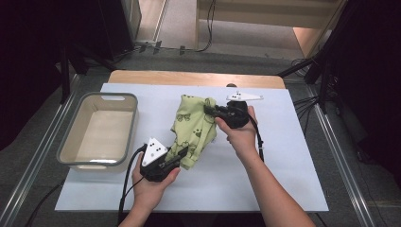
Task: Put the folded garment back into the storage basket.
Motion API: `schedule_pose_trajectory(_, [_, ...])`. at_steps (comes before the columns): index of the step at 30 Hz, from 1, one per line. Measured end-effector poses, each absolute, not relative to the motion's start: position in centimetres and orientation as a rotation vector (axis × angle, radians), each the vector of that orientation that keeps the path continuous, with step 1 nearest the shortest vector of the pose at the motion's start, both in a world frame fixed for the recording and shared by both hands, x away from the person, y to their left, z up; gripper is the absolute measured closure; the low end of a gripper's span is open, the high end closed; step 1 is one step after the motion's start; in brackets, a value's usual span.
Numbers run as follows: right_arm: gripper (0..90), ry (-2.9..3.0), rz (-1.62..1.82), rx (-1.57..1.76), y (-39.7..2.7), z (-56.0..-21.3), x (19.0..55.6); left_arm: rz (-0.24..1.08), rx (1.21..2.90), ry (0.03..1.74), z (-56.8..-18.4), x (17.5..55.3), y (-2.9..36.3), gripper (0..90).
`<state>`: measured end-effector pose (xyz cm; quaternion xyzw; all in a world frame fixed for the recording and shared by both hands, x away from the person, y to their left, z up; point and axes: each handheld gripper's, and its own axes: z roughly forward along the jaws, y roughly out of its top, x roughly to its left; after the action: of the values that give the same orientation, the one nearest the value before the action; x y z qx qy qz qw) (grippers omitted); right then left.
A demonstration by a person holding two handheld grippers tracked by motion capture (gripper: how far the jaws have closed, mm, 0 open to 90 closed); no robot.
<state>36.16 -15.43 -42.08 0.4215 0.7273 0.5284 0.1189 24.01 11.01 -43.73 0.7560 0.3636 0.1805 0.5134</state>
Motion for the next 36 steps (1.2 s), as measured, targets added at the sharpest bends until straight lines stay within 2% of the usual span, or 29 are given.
schedule_pose_trajectory(36, [74.2, 2.21, 1.59, 1.156, -7.5, -40.3, 38.9, 0.514, 1.734, 0.958, -41.0, 24.2, 17.7, 68.4])
